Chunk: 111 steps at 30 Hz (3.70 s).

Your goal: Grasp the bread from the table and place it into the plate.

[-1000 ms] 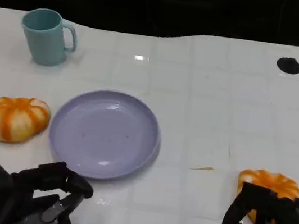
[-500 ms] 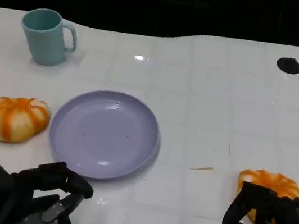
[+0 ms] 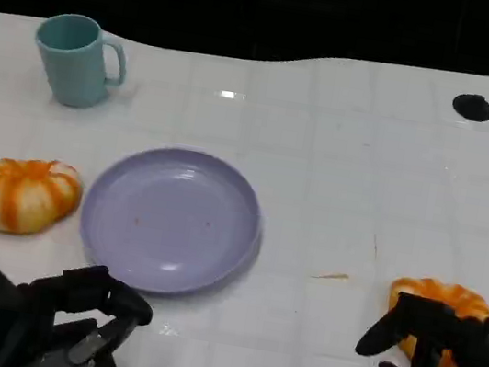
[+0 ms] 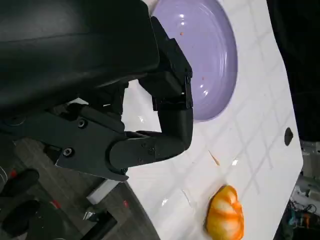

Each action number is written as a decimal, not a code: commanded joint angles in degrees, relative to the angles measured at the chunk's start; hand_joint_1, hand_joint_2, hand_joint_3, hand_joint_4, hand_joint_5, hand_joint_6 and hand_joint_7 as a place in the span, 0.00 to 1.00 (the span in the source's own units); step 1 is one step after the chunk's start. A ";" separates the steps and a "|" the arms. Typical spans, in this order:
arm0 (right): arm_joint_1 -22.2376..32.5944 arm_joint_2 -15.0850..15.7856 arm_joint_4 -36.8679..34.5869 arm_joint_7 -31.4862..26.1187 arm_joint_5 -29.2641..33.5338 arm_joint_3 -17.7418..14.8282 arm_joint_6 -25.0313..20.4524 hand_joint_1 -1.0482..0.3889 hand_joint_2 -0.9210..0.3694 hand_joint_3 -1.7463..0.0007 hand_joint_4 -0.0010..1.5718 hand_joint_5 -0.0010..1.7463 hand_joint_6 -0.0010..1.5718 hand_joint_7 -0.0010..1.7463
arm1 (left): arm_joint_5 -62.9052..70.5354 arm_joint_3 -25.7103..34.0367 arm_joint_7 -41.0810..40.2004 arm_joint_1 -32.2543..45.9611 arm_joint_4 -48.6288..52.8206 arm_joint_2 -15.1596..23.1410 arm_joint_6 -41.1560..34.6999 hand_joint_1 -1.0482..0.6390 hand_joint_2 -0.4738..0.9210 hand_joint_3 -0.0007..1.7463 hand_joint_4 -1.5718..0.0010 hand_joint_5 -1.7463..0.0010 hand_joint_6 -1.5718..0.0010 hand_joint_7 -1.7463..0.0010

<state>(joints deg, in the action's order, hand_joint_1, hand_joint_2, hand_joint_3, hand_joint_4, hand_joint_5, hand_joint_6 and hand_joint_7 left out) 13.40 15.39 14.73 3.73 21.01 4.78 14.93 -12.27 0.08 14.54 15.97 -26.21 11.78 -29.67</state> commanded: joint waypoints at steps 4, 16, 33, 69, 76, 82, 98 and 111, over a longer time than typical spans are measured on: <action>0.38 3.05 6.90 1.35 8.78 -0.92 -4.69 0.55 0.45 0.48 0.35 0.65 0.41 0.37 | -0.12 0.45 0.34 -0.43 0.39 0.74 0.25 0.38 1.00 0.29 0.60 0.00 0.59 0.26; 0.14 8.59 18.29 11.97 18.66 -2.30 -14.22 0.49 0.16 0.91 0.08 0.34 0.31 0.02 | -0.65 0.11 -0.18 -0.58 0.12 0.17 -0.46 0.38 1.00 0.29 0.61 0.00 0.61 0.25; -3.04 11.10 19.33 18.94 33.79 0.35 -18.01 0.47 0.17 1.00 0.00 0.31 0.23 0.00 | -1.52 0.47 0.02 -0.81 0.59 -0.62 -0.78 0.38 1.00 0.29 0.60 0.00 0.62 0.25; -20.46 10.82 -18.31 6.96 33.57 12.30 -16.38 0.43 0.06 0.99 0.10 0.16 0.23 0.00 | -0.26 -0.02 -0.14 0.07 -0.34 -0.45 -0.11 0.37 1.00 0.28 0.61 0.00 0.60 0.26; -23.56 9.68 -29.28 -9.83 30.77 12.67 -9.29 0.55 0.07 1.00 0.51 0.14 0.53 0.04 | -0.58 0.16 -0.03 0.39 -0.74 -0.58 -0.03 0.37 1.00 0.28 0.61 0.00 0.60 0.26; -25.38 9.37 -37.09 -22.65 27.38 12.07 -2.07 0.68 0.03 0.98 0.61 0.91 0.89 0.06 | -0.56 0.16 0.11 0.36 -0.57 -0.58 0.43 0.36 1.00 0.28 0.60 0.01 0.60 0.27; -26.94 10.05 -40.39 -31.92 26.24 12.55 3.56 0.71 0.48 0.37 0.61 1.00 0.57 0.81 | -0.07 -0.13 -0.34 0.19 -0.70 -0.80 0.12 0.35 1.00 0.28 0.59 0.03 0.59 0.28; -28.65 8.40 -36.67 -31.52 24.94 12.45 4.04 0.71 0.54 0.27 0.62 1.00 0.62 0.72 | 0.22 -0.25 -0.52 0.12 -0.63 -0.92 0.38 0.36 1.00 0.27 0.59 0.04 0.58 0.28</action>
<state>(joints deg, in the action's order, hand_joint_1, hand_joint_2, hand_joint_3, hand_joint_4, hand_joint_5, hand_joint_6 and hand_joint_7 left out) -14.48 23.92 -23.27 -28.05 46.88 17.73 19.07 -12.10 -0.50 14.47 16.04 -26.34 10.54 -29.33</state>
